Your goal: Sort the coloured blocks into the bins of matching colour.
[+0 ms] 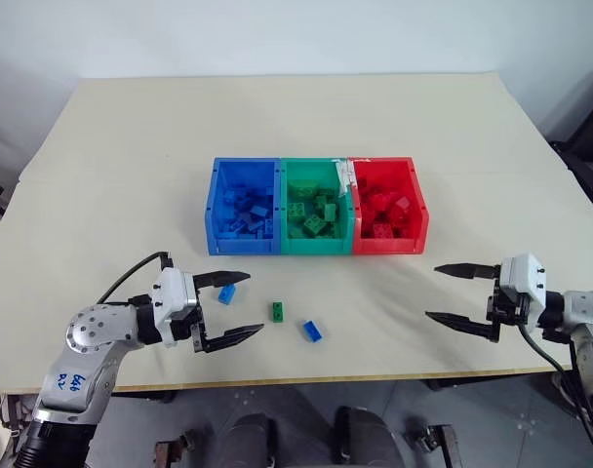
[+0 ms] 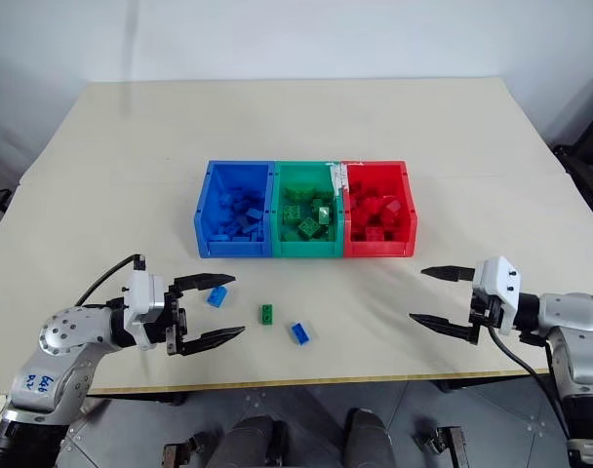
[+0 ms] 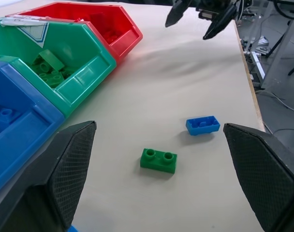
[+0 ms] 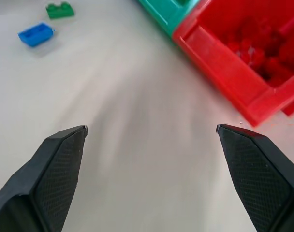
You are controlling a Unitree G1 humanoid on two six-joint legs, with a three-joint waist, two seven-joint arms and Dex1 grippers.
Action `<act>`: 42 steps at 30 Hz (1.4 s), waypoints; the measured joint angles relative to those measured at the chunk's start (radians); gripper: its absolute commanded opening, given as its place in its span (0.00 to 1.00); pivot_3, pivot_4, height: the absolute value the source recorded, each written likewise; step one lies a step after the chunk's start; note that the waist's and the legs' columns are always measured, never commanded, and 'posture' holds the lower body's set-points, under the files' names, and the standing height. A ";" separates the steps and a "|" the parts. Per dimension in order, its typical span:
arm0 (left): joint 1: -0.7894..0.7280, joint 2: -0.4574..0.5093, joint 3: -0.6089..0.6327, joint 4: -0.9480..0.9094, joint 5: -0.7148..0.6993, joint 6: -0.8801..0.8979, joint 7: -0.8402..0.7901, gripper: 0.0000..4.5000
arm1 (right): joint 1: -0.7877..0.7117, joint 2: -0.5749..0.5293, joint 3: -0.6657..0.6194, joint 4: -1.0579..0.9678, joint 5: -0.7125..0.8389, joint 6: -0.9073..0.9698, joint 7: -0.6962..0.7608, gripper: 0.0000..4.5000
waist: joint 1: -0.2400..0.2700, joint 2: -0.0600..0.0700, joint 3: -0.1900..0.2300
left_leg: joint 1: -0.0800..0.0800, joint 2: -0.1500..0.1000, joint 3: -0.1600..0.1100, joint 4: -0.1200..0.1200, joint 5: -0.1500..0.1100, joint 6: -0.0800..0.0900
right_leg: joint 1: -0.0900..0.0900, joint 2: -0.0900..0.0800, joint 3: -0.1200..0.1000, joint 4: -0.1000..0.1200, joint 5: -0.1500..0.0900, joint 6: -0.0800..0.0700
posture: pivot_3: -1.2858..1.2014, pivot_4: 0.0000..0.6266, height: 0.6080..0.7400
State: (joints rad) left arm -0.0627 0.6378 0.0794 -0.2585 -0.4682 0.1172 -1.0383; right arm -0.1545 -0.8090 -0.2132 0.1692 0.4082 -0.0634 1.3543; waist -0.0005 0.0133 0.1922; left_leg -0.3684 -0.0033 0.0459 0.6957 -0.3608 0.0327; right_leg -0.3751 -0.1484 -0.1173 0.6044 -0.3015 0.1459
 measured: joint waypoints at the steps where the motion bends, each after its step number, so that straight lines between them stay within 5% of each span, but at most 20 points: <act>1: -0.003 -0.003 -0.002 0.000 -0.001 0.001 -0.001 1.00 | -0.001 0.003 0.010 -0.022 0.002 0.005 -0.005 0.99 | 0.000 0.000 0.000 | 0.000 0.000 0.000 0.000 0.000 0.000 | 0.000 0.000 0.000 0.000 0.000 0.000 | 0.52 0.24 1.00; 9: 0.074 0.010 0.048 0.000 -0.007 -0.005 -0.005 1.00 | -0.006 0.025 0.215 -0.344 0.035 0.275 -0.059 0.99 | 0.002 0.000 0.000 | -0.001 0.000 -0.003 0.001 0.000 0.000 | 0.000 0.000 0.000 -0.001 0.000 0.000 | 0.52 0.24 1.00; 13: 0.167 0.030 0.122 -0.006 -0.008 -0.026 -0.009 1.00 | -0.065 0.140 0.381 -0.469 0.020 0.427 -0.170 0.99 | 0.000 0.000 0.000 | -0.001 0.001 -0.004 0.001 -0.001 -0.001 | -0.001 0.000 0.000 0.000 0.000 -0.001 | 0.52 0.24 1.00; 24: 0.277 0.033 0.172 -0.118 -0.023 -0.003 0.026 1.00 | -0.137 0.223 0.558 -0.414 -0.181 0.429 -0.327 0.99 | 0.019 -0.001 0.000 | -0.002 -0.001 -0.006 0.001 -0.002 -0.001 | 0.000 0.000 0.000 -0.001 0.000 -0.001 | 0.52 0.24 1.00; 37: 0.236 0.033 0.176 -0.124 -0.040 0.012 0.044 1.00 | -0.166 0.239 0.555 -0.304 -0.195 0.299 -0.294 0.05 | 0.015 -0.001 0.000 | -0.002 -0.001 -0.006 0.001 -0.002 0.000 | 0.000 0.000 -0.001 0.000 0.000 -0.001 | 0.52 0.24 1.00; 42: 0.253 -0.003 0.188 -0.126 -0.041 0.011 0.082 1.00 | -0.246 0.297 0.513 -0.271 -0.144 0.332 -0.288 0.01 | 0.006 -0.001 0.000 | -0.002 -0.001 -0.006 0.001 -0.001 -0.001 | 0.000 0.000 -0.001 0.000 0.000 -0.001 | 0.52 0.24 1.00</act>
State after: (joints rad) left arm 0.1903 0.6350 0.2670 -0.3846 -0.5089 0.1286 -0.9560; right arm -0.4002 -0.5124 0.2996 -0.1018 0.2640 0.2691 1.0660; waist 0.0051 0.0126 0.1919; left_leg -0.3706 -0.0039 0.0404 0.6971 -0.3622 0.0322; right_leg -0.3756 -0.1482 -0.1181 0.6046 -0.3017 0.1453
